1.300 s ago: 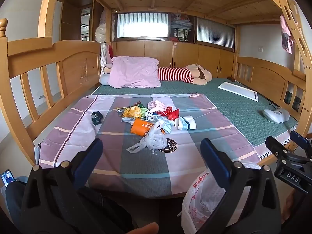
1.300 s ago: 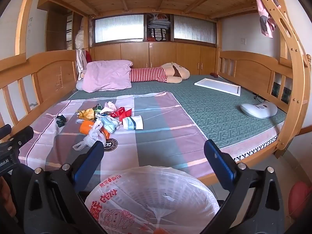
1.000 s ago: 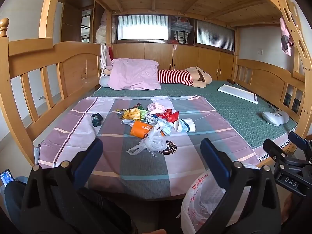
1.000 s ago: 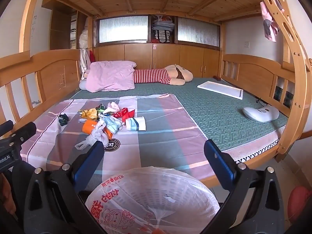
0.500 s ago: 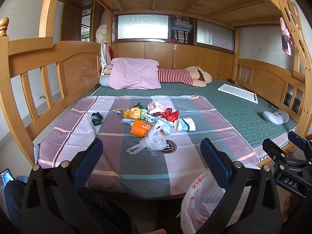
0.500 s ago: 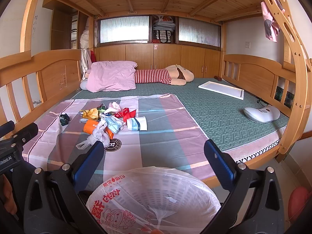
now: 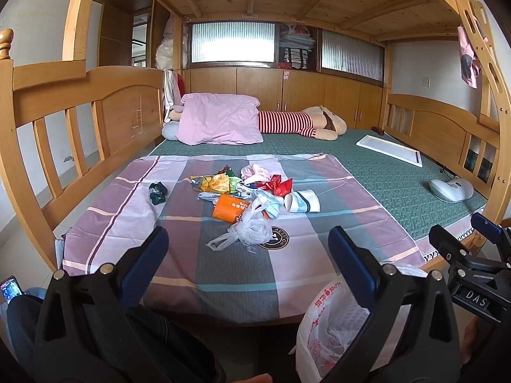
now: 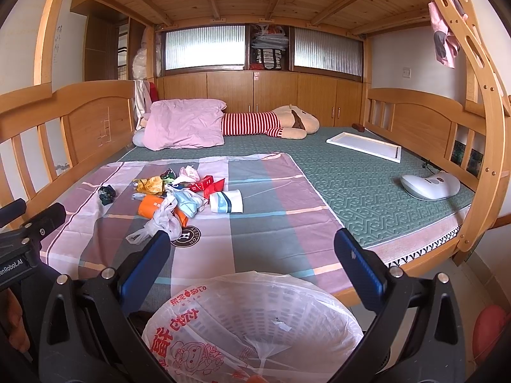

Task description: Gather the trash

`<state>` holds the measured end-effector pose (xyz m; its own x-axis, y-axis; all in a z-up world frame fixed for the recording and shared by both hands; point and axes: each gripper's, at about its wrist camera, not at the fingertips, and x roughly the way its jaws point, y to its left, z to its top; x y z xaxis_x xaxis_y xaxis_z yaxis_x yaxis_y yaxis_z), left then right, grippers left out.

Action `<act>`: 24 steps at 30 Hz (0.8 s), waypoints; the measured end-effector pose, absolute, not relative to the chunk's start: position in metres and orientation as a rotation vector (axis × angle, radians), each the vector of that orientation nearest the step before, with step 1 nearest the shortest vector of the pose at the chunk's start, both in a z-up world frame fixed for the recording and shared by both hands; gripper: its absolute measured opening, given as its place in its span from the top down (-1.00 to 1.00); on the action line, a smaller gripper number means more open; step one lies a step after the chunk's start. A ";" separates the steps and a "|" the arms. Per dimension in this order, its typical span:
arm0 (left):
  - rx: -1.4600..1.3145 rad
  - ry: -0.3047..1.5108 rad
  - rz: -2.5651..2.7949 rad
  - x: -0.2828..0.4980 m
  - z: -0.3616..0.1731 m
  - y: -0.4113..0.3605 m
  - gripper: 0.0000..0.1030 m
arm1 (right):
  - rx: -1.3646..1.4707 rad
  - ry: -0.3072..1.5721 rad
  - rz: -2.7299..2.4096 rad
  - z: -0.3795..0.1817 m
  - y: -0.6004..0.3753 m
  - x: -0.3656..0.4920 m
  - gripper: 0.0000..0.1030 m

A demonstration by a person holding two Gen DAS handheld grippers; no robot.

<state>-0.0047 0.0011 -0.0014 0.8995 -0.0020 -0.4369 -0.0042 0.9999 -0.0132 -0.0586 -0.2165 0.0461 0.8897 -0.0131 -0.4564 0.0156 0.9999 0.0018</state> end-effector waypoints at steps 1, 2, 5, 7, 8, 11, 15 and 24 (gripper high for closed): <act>-0.013 0.453 0.002 -0.005 -0.002 0.001 -0.93 | 0.006 0.474 -0.016 0.046 -0.217 -0.058 -0.95; -0.012 0.453 0.003 -0.005 -0.002 0.001 -0.93 | 0.006 0.474 -0.015 0.046 -0.217 -0.058 -0.95; -0.011 0.455 0.003 -0.004 -0.003 0.001 -0.93 | 0.006 0.474 -0.016 0.046 -0.217 -0.058 -0.95; -0.010 0.457 0.004 -0.004 -0.003 0.001 -0.93 | 0.006 0.475 -0.016 0.045 -0.216 -0.058 -0.95; -0.010 0.458 0.005 -0.004 -0.003 0.000 -0.93 | 0.005 0.475 -0.016 0.045 -0.216 -0.058 -0.95; -0.009 0.459 0.004 -0.004 -0.003 0.001 -0.93 | 0.006 0.476 -0.016 0.045 -0.216 -0.057 -0.95; -0.007 0.462 0.005 -0.004 -0.004 0.001 -0.93 | 0.006 0.476 -0.016 0.045 -0.216 -0.057 -0.95; -0.016 0.474 0.005 -0.002 -0.005 0.002 -0.93 | 0.004 0.476 -0.018 0.045 -0.215 -0.058 -0.95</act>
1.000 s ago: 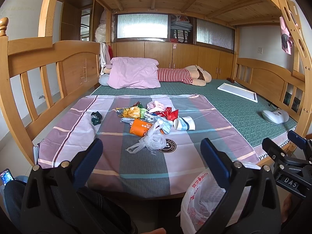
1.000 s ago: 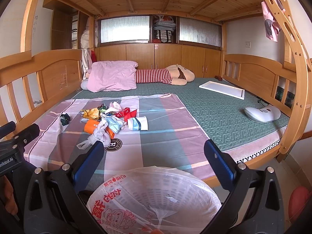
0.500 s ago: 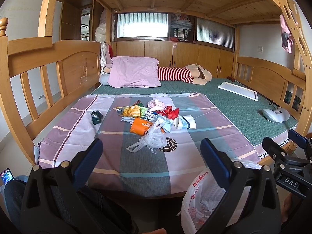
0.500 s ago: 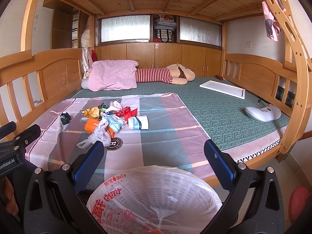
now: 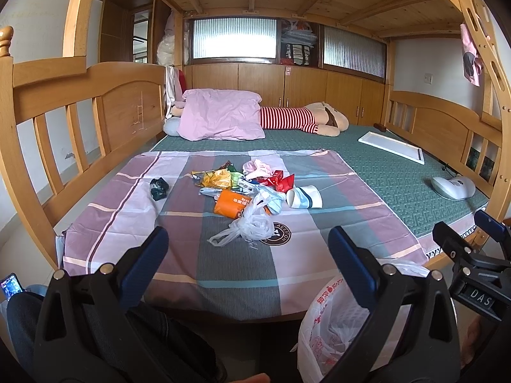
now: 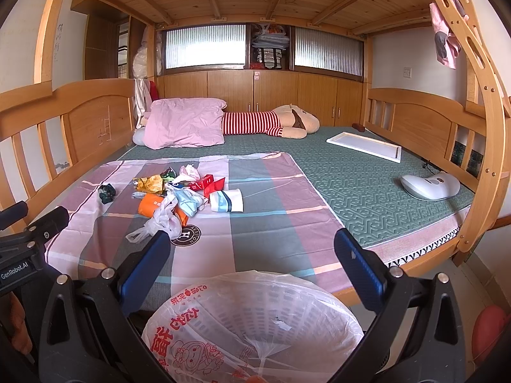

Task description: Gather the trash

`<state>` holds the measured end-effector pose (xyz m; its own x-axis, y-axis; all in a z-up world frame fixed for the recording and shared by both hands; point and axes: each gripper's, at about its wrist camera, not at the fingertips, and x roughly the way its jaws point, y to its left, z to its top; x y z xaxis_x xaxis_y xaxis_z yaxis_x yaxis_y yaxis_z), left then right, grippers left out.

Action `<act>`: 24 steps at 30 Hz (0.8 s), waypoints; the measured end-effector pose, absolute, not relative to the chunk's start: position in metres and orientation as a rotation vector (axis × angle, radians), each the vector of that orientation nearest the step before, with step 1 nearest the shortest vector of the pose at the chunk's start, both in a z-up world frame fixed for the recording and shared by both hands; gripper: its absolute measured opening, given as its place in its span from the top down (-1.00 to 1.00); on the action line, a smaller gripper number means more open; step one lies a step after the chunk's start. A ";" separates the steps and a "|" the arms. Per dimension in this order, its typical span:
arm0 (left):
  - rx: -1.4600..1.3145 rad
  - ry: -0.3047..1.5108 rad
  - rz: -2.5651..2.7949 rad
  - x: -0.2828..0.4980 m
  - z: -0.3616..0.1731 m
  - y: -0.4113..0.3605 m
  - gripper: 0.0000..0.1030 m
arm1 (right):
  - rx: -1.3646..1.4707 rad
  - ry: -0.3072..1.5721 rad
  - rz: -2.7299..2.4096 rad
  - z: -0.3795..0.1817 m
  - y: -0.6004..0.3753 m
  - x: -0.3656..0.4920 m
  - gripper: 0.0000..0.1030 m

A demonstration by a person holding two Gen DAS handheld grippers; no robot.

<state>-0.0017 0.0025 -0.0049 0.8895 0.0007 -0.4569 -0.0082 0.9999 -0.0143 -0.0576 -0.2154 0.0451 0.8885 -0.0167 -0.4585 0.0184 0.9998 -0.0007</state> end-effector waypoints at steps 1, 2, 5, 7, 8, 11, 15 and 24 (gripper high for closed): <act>-0.023 0.477 -0.001 -0.001 -0.005 0.003 -0.93 | 0.005 0.476 -0.017 0.045 -0.216 -0.057 -0.95; -0.024 0.478 -0.002 -0.001 -0.005 0.003 -0.93 | 0.005 0.476 -0.017 0.045 -0.216 -0.057 -0.95; -0.018 0.479 -0.001 0.000 -0.006 0.002 -0.93 | 0.007 0.477 -0.017 0.044 -0.215 -0.058 -0.95; -0.014 0.479 -0.001 0.000 -0.006 0.002 -0.93 | 0.005 0.477 -0.017 0.044 -0.215 -0.057 -0.95; -0.013 0.480 -0.002 0.000 -0.007 0.002 -0.93 | 0.005 0.478 -0.016 0.044 -0.214 -0.057 -0.95; -0.009 0.482 -0.003 0.000 -0.008 0.001 -0.93 | 0.005 0.477 -0.016 0.044 -0.215 -0.057 -0.95; -0.008 0.484 -0.002 0.001 -0.008 0.001 -0.93 | 0.005 0.478 -0.016 0.043 -0.214 -0.057 -0.96; -0.012 0.493 0.005 0.002 -0.011 0.002 -0.93 | 0.005 0.478 -0.016 0.044 -0.214 -0.057 -0.95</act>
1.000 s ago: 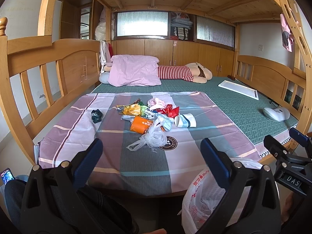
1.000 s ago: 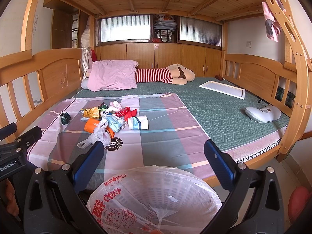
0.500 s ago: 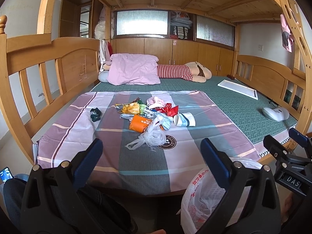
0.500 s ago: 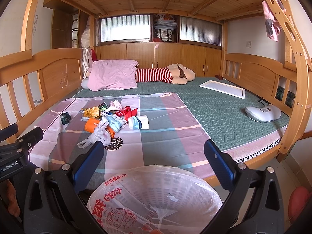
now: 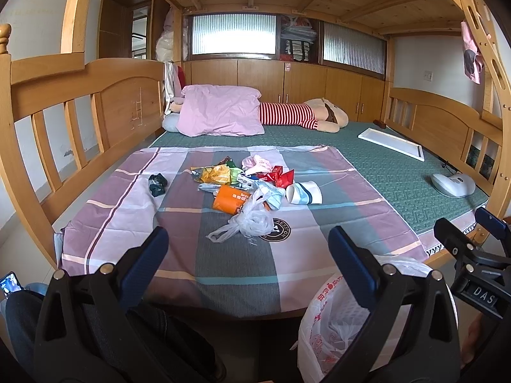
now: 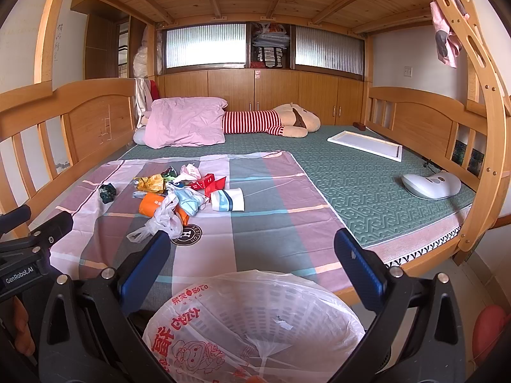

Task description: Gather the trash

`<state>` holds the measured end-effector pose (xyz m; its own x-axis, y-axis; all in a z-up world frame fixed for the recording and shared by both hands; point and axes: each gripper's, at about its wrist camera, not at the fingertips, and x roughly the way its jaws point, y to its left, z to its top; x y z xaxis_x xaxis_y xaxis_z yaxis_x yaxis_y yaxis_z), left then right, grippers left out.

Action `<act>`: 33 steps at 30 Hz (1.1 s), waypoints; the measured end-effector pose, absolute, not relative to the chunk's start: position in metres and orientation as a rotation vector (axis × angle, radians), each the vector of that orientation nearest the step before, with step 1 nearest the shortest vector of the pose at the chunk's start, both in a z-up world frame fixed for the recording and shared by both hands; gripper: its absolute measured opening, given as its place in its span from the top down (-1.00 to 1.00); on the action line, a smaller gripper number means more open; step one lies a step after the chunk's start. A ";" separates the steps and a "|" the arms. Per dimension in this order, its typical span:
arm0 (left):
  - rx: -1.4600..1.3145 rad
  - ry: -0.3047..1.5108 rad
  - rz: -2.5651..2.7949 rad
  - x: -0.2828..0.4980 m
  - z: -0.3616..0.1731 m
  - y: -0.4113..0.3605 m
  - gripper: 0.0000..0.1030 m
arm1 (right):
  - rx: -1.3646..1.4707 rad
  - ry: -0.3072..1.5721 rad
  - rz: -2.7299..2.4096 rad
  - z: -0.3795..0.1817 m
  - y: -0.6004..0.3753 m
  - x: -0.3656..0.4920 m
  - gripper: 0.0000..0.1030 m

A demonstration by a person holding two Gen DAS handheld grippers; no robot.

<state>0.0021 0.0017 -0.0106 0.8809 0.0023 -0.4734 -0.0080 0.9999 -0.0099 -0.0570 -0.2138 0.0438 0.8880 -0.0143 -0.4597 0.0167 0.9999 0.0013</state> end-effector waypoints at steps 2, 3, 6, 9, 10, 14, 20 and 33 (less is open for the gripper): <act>-0.013 0.495 0.008 0.003 -0.011 0.002 -0.93 | 0.005 0.478 -0.016 0.044 -0.214 -0.057 -0.95; -0.013 0.496 0.009 0.003 -0.011 0.002 -0.93 | 0.005 0.478 -0.017 0.044 -0.214 -0.057 -0.95; -0.012 0.499 0.009 0.003 -0.012 0.001 -0.93 | 0.006 0.479 -0.016 0.043 -0.213 -0.057 -0.96; -0.012 0.504 0.007 0.004 -0.013 0.001 -0.93 | 0.005 0.480 -0.017 0.042 -0.212 -0.056 -0.95; -0.011 0.506 0.007 0.005 -0.013 0.000 -0.93 | 0.005 0.480 -0.017 0.042 -0.212 -0.056 -0.95; -0.007 0.512 0.005 0.006 -0.015 -0.001 -0.93 | 0.011 0.486 -0.019 0.041 -0.212 -0.055 -0.95; -0.018 0.524 0.007 0.008 -0.017 0.003 -0.93 | 0.016 0.487 -0.023 0.042 -0.212 -0.051 -0.95; -0.023 0.539 0.015 0.010 -0.021 0.003 -0.93 | 0.019 0.487 -0.027 0.043 -0.216 -0.052 -0.95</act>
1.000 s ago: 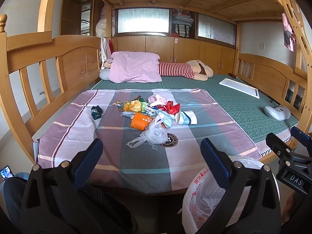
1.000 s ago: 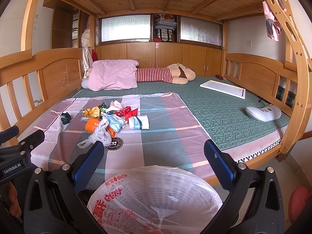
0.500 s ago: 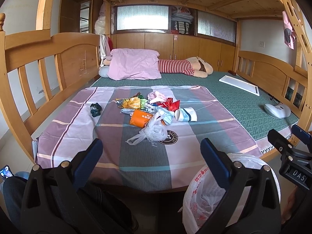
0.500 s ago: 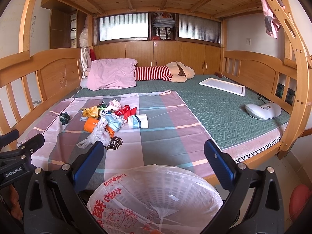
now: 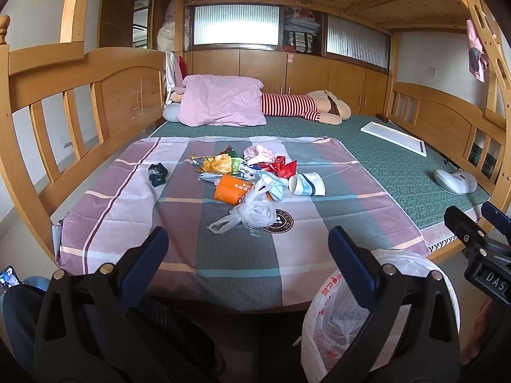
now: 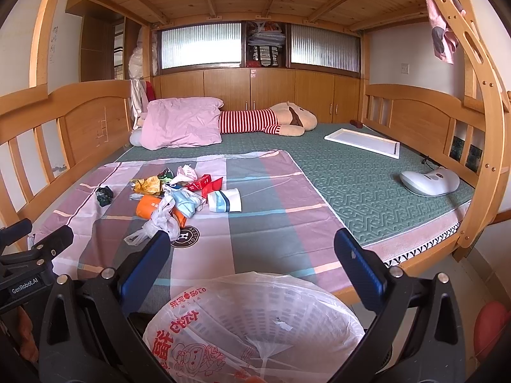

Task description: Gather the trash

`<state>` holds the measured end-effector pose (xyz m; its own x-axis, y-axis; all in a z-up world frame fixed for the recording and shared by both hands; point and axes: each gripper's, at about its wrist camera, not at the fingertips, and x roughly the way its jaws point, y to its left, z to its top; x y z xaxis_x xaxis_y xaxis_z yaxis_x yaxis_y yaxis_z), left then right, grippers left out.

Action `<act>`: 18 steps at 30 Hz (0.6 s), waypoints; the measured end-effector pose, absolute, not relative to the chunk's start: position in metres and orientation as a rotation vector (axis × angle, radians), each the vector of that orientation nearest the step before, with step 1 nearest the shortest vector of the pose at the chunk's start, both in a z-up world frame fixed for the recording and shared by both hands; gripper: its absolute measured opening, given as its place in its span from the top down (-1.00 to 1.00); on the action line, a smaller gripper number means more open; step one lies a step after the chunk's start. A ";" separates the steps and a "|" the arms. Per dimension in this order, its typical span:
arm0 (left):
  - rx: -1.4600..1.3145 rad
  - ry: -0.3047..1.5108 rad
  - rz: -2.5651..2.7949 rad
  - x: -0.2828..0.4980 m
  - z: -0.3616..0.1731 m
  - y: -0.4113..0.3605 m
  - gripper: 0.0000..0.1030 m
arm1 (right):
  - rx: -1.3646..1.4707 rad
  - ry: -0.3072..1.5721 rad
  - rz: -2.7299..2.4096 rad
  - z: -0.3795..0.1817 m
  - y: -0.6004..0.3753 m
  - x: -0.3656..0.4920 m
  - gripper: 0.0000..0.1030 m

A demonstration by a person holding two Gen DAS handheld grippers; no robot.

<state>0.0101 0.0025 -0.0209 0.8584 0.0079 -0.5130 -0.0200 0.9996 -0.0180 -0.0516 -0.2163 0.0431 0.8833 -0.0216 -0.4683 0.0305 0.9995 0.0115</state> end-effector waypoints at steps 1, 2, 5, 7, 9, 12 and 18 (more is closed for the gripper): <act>-0.024 0.540 0.016 0.011 -0.021 0.003 -0.93 | 0.019 0.487 -0.028 0.043 -0.216 -0.052 -0.95; -0.024 0.542 0.018 0.011 -0.021 0.003 -0.93 | 0.018 0.488 -0.029 0.043 -0.216 -0.051 -0.95; -0.024 0.547 0.019 0.012 -0.023 0.004 -0.93 | 0.005 0.493 -0.049 0.043 -0.215 -0.050 -0.95; -0.020 0.552 0.019 0.013 -0.025 0.003 -0.93 | -0.002 0.499 -0.069 0.042 -0.216 -0.049 -0.95; -0.017 0.556 0.019 0.013 -0.027 0.003 -0.93 | -0.004 0.513 -0.080 0.040 -0.217 -0.047 -0.95; -0.015 0.565 0.021 0.014 -0.029 0.004 -0.93 | -0.008 0.526 -0.110 0.037 -0.220 -0.044 -0.95; -0.012 0.576 0.019 0.016 -0.033 0.004 -0.93 | 0.023 0.508 -0.113 0.037 -0.227 -0.047 -0.95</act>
<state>0.0156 0.0040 -0.0330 0.8384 0.0144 -0.5448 -0.0214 0.9998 -0.0065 -0.0474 -0.2267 0.0365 0.8675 -0.1017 -0.4869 0.1134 0.9935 -0.0056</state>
